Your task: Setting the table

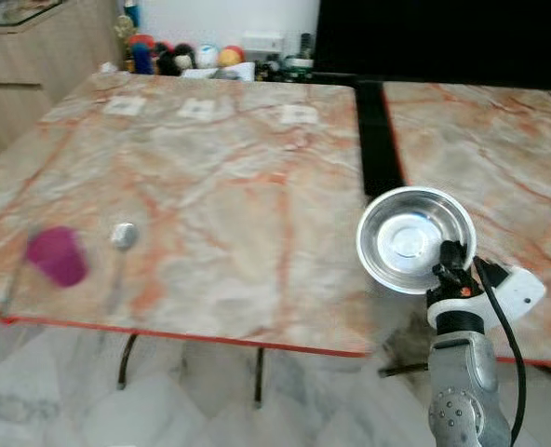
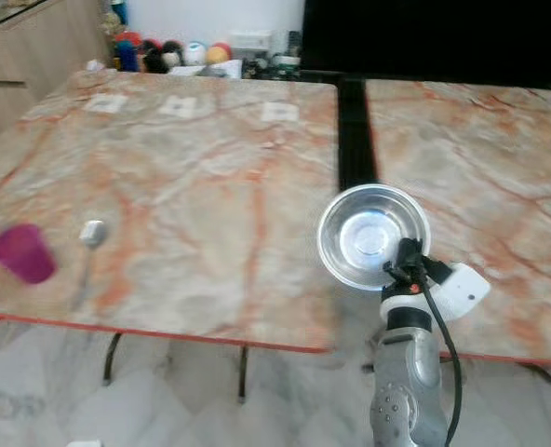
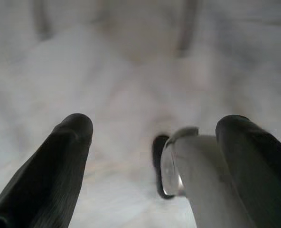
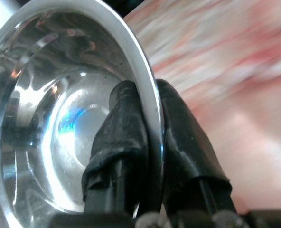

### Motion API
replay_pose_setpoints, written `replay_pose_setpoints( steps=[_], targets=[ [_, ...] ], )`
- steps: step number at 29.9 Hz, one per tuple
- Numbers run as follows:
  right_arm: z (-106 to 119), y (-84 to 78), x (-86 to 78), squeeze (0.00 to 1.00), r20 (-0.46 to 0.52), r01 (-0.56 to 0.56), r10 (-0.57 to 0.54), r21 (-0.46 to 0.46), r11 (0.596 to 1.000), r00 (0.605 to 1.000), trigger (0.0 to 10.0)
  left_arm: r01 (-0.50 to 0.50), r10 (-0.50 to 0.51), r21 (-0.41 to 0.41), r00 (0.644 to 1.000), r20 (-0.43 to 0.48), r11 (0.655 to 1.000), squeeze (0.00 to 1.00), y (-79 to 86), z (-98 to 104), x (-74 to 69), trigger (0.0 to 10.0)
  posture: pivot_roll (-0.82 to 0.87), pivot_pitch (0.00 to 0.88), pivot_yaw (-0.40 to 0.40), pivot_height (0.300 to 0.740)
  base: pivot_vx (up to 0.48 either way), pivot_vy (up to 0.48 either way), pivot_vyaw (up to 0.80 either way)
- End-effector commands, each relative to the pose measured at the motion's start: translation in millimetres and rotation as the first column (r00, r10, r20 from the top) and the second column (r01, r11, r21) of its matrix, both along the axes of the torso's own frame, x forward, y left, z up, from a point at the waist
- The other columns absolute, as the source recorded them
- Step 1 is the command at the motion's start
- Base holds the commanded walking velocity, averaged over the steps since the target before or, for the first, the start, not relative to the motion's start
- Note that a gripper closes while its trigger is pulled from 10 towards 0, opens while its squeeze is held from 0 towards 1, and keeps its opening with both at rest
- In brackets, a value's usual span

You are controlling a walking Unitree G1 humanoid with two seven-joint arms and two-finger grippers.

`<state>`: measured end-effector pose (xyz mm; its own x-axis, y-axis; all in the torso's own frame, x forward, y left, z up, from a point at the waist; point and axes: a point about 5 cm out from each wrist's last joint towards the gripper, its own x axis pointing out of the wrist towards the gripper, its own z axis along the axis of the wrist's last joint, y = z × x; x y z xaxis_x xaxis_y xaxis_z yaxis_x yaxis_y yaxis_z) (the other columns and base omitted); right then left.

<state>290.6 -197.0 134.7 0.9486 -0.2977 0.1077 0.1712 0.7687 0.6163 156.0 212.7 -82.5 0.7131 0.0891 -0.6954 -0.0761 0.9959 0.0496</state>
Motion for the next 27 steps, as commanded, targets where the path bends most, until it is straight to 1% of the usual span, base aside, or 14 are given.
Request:
replay_pose_setpoints(
  steps=[1, 9, 24, 25, 27],
  targets=[
    [3.5, 2.7, -1.8, 0.00, 0.027, 0.008, -0.008, 0.001, 1.000, 1.000, 10.0, -0.015, 0.015, 0.015, 1.000, -0.020, 1.000, 0.00, 7.7, -1.0, -4.7, 10.0, 0.01, 0.136, -0.011, 0.740, 0.000, -0.480, 0.00],
    [4.3, 1.5, -1.6, 0.00, 0.031, 0.023, -0.023, 0.003, 1.000, 0.999, 10.0, -0.009, 0.009, 0.013, 0.999, -0.034, 1.000, 0.00, 2.9, -1.8, -1.7, 10.0, 0.00, 0.130, -0.005, 0.740, 0.000, -0.480, 0.00],
    [6.8, -1.3, 0.3, 0.00, 0.037, 0.042, -0.042, -0.001, 0.999, 0.998, 10.0, -0.001, 0.001, 0.012, 0.999, -0.033, 1.000, 0.00, 7.1, -0.9, -2.2, 10.0, 0.00, 0.112, 0.002, 0.740, 0.000, -0.479, 0.00],
    [7.1, -1.5, 0.5, 0.00, 0.038, 0.044, -0.044, -0.002, 0.999, 0.998, 10.0, -0.003, 0.003, 0.012, 1.000, -0.031, 1.000, 0.00, 7.9, -0.7, -2.2, 10.0, 0.00, 0.112, 0.002, 0.740, 0.000, -0.420, 0.00],
    [7.8, -2.5, 1.0, 0.00, 0.039, 0.048, -0.048, -0.005, 0.999, 0.998, 10.0, -0.010, 0.011, 0.012, 1.000, -0.029, 1.000, 0.00, 9.1, -0.5, -2.3, 10.0, 0.00, 0.118, -0.001, 0.740, 0.000, 0.000, 0.00]
  ],
)
